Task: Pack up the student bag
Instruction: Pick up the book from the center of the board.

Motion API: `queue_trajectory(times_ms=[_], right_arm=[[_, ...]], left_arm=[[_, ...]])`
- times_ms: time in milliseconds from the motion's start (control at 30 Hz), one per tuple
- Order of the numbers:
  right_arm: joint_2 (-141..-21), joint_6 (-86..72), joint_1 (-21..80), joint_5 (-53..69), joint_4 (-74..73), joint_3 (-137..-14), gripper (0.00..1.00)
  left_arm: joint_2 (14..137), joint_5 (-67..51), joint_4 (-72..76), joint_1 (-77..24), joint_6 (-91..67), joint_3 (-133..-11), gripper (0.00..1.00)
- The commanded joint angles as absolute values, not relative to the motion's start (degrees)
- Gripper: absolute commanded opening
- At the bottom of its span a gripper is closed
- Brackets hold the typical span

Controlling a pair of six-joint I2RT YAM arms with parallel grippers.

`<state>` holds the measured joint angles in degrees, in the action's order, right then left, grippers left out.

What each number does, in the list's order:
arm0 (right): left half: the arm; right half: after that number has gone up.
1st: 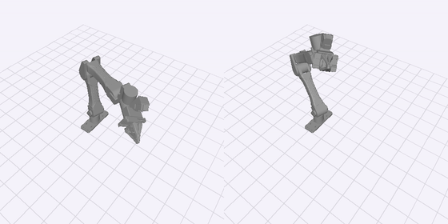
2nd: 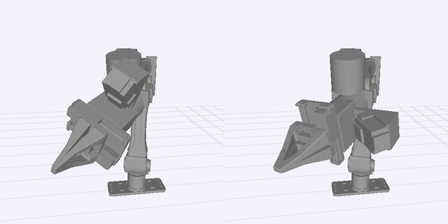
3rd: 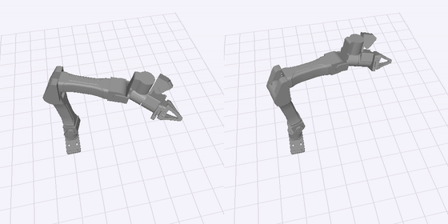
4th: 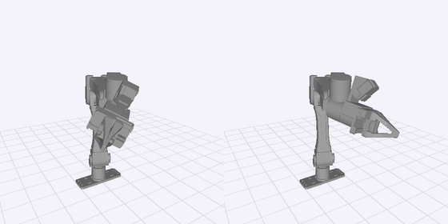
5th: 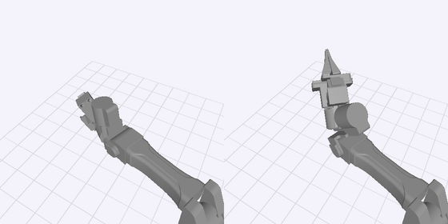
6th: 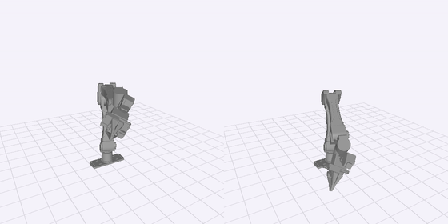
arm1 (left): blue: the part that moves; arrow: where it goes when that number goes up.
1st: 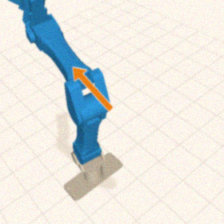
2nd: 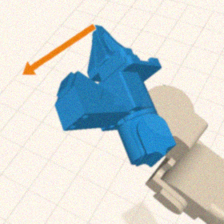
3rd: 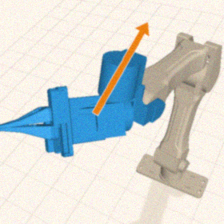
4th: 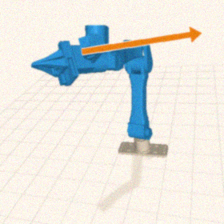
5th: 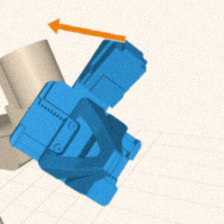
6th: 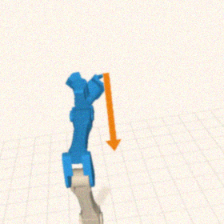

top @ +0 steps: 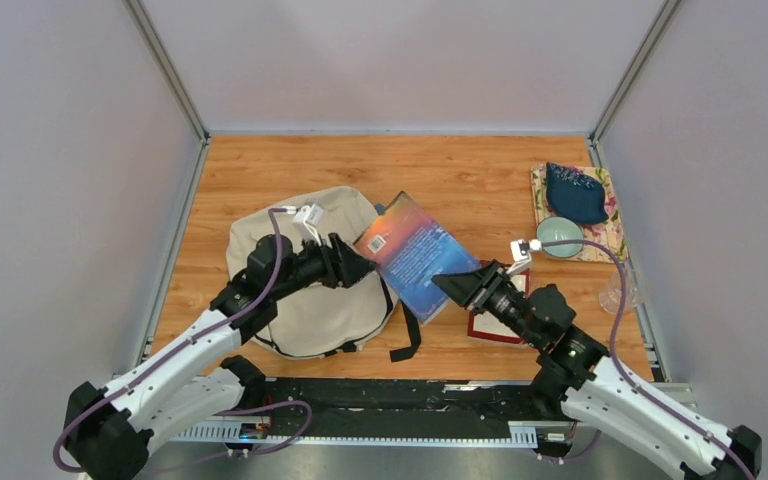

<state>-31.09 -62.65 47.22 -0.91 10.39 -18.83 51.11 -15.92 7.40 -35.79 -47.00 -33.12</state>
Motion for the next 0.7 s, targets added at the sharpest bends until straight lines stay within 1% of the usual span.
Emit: queue_trajectory(times_ms=[0, 100, 200, 233, 400, 433, 667], right_arm=[[-17.70, -55.37, 45.53, -19.94, -9.45, -24.43, 0.00], [-13.46, -55.28, 45.53, -21.62, -16.59, -25.75, 0.00], [-11.52, -56.69, 45.53, -21.27, -21.00, -26.80, 0.00], [-11.25, -56.95, 45.53, -20.57, -21.44, -26.81, 0.00], [-11.07, -58.80, 45.53, -18.20, -21.97, -26.98, 0.00], [-11.25, -58.71, 45.53, -17.76, -21.89, -27.07, 0.00], [-13.44, -58.80, 45.53, -16.52, -21.97, -27.86, 0.00]], left_arm=[[46.41, -13.27, -18.01, -35.24, -27.43, -29.98, 0.68], [44.83, -12.14, -20.91, -38.84, -25.23, -28.74, 0.68], [45.17, -6.87, -25.30, -43.23, -22.59, -29.18, 0.68], [45.61, -4.77, -26.62, -44.11, -21.20, -29.18, 0.68], [46.93, -1.68, -27.95, -49.30, -18.99, -30.32, 0.68], [46.93, -0.28, -27.95, -49.83, -18.55, -30.50, 0.68], [47.64, -0.09, -28.39, -50.80, -16.88, -30.67, 0.68]])
